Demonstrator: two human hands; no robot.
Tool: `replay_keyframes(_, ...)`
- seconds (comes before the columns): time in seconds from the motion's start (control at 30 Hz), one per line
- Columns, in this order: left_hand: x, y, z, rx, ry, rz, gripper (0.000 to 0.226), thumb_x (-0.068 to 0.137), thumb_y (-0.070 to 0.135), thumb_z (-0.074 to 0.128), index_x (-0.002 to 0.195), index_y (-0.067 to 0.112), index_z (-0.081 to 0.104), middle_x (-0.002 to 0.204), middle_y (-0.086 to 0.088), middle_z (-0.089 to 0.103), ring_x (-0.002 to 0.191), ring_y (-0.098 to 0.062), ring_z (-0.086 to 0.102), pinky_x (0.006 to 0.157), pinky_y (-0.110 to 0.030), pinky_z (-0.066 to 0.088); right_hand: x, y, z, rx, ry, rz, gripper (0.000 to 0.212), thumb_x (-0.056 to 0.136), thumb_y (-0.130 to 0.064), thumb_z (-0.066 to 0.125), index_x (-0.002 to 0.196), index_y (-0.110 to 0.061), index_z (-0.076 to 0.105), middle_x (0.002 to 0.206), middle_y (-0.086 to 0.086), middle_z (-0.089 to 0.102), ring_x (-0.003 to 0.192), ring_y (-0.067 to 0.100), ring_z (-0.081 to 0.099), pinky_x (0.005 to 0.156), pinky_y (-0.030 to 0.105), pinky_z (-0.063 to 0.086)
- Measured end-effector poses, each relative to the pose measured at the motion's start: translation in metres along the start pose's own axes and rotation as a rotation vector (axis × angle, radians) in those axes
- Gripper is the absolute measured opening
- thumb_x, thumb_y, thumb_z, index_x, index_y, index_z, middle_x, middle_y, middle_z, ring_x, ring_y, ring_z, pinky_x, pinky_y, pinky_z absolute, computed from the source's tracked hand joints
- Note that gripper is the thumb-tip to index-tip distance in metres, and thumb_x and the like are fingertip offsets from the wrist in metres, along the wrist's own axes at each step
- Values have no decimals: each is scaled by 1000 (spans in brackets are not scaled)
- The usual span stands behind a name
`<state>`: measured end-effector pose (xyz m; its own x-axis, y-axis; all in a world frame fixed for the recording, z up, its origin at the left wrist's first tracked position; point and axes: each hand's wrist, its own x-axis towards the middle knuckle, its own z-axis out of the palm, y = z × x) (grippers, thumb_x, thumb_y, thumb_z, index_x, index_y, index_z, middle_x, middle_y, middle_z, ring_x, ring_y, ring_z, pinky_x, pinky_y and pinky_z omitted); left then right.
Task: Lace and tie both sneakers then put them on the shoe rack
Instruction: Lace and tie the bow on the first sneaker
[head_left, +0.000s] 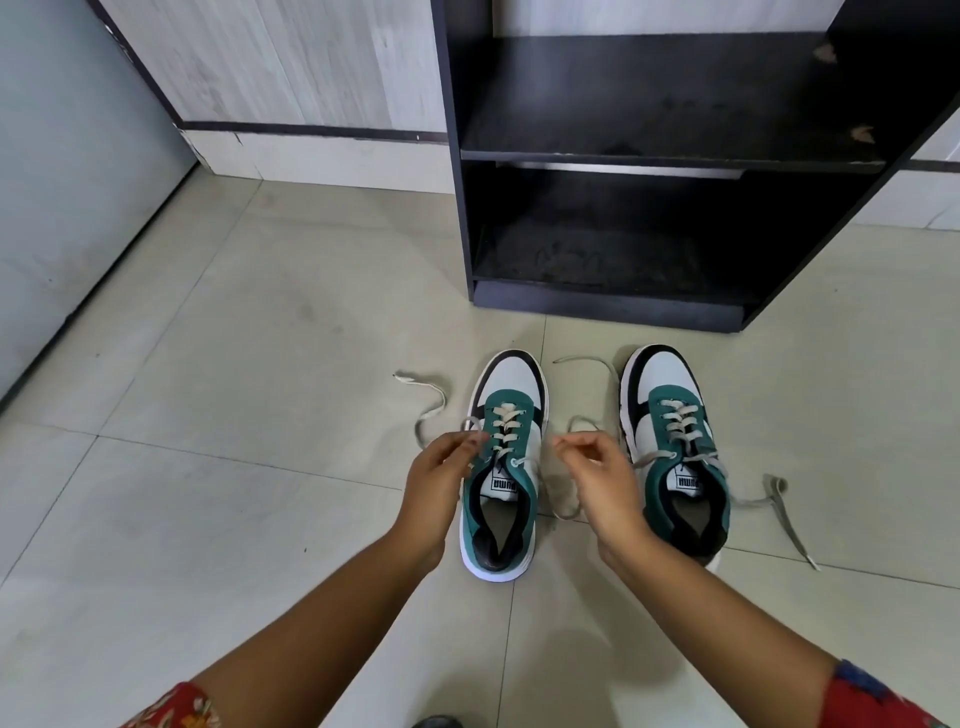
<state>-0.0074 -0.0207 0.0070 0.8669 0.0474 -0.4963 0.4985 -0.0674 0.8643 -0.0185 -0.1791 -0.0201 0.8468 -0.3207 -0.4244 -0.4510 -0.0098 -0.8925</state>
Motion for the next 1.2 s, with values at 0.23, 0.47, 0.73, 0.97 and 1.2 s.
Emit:
replay_keyframes(0.23,6,-5,-6,-74,10,-60,12,94,22,46,86,17,52,92,2,73,63,-13,50,55,-26,33,-16,25,-7,-399,-210,-101,27,90,-38,52,106,-24,68,86,-10,64,82,13,60,79,30,47)
replay_keyframes(0.47,7,-7,-4,-110,-5,-94,20,95,21,45,103,19,63,92,2,71,65,-14,48,67,-29,40,-24,25,5,-332,-66,-171,17,85,-42,58,79,-27,55,76,-9,63,69,14,60,69,36,49)
replay_keyframes(0.73,9,-13,-5,-124,-18,-83,20,95,20,45,99,18,65,95,0,71,66,-14,51,68,-28,44,-34,37,-2,-715,-194,-342,45,92,-49,39,136,-37,40,108,-7,54,88,10,58,76,33,51)
replay_keyframes(0.97,13,-10,-6,-84,-42,-70,25,96,23,44,99,18,68,84,4,67,59,-11,48,58,-22,40,-13,-1,23,307,-237,196,22,93,-20,52,110,-12,65,86,-3,71,67,-2,63,60,9,48)
replay_keyframes(1.2,26,-15,-5,-263,6,-243,27,94,11,37,77,19,56,57,10,49,42,-3,34,46,-19,24,2,7,23,539,-214,343,24,97,-8,38,80,-13,55,73,-1,64,45,4,47,41,14,33)
